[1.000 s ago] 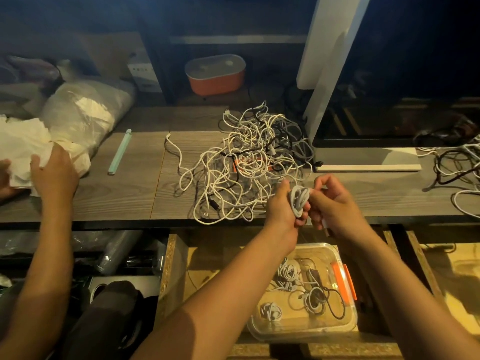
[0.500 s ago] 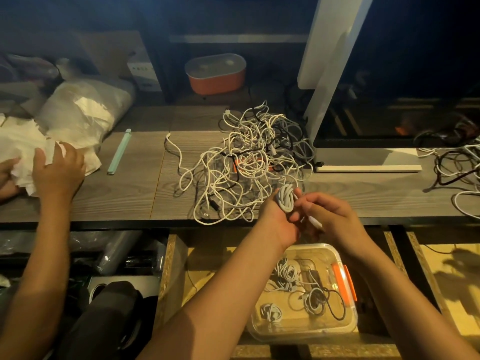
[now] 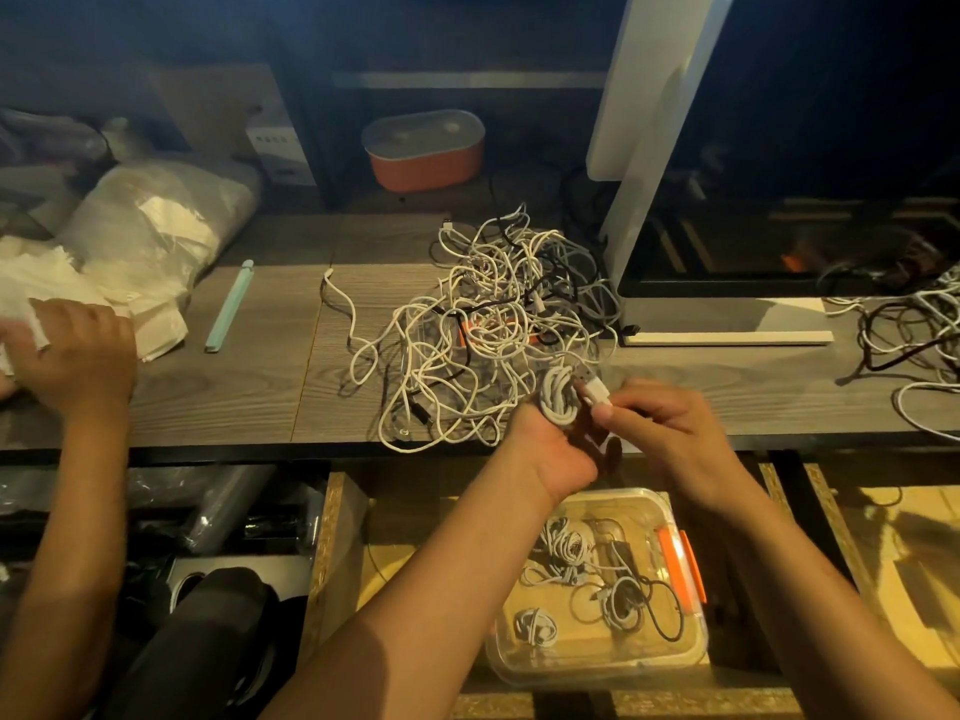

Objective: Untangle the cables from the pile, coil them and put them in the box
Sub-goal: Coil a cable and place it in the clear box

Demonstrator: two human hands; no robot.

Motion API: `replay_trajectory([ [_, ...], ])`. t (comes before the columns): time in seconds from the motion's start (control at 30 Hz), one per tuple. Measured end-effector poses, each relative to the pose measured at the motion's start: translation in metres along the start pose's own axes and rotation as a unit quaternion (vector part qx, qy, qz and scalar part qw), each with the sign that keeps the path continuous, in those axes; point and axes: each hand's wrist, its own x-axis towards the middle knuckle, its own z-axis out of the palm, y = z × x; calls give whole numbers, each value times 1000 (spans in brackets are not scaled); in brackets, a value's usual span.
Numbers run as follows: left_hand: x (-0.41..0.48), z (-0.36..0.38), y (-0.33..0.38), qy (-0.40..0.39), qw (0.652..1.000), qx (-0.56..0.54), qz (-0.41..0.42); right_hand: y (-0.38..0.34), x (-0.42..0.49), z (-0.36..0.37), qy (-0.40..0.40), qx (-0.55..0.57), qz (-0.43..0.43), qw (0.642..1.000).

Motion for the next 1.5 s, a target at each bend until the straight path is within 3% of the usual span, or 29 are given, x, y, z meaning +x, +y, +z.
replay_trajectory([
  [0.1, 1, 0, -2, 23, 1000, 14, -13, 1, 4, -11, -47, -221, -76, 971],
  [0.37, 0, 7, -4, 37, 999, 11, 11, -3, 6, -21, -88, -287, -74, 951],
  [0.47, -2, 13, -8, 73, 995, -10, 64, 1, 2, -14, -65, -214, -74, 972],
  [0.6, -1, 13, -16, 132, 966, 32, 221, 3, -7, 5, -21, 25, -30, 999],
  [0.73, -3, 7, -21, 177, 929, 81, 314, 4, -12, 13, -11, 138, 57, 989],
  [0.9, -13, 13, -23, 188, 916, 117, 336, 1, -16, 23, 124, 280, 112, 945],
  [1.1, -19, 10, -26, 194, 915, 146, 322, -7, -15, 19, 118, 224, 111, 961],
  [1.33, -11, 2, -20, 238, 790, 315, 469, -8, -21, 26, 157, 156, 70, 973],
  [1.5, -10, -1, -19, 231, 763, 351, 491, -9, -19, 24, 125, 161, 78, 976],
])
